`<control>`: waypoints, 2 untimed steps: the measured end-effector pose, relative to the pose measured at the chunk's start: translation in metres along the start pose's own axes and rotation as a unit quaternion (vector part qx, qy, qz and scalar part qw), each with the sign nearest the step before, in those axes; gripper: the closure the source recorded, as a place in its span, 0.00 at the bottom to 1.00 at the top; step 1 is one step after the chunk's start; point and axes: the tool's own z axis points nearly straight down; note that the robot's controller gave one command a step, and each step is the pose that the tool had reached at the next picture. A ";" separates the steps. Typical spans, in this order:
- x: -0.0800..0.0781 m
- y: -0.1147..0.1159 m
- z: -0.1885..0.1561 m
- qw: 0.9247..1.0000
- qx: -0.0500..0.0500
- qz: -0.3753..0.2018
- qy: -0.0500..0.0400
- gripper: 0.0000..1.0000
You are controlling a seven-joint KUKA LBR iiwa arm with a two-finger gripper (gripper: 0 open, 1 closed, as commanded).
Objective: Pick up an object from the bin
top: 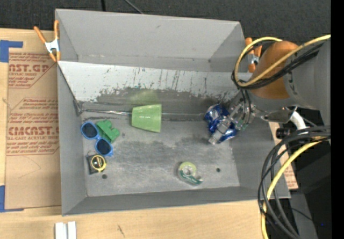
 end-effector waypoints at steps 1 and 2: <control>-0.001 -0.001 -0.002 1.000 0.000 0.001 0.000 1.00; -0.003 0.002 -0.081 1.000 0.004 0.000 -0.008 1.00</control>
Offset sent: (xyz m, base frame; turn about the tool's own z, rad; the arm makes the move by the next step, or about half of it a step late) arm 0.0000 0.0000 0.0000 0.0000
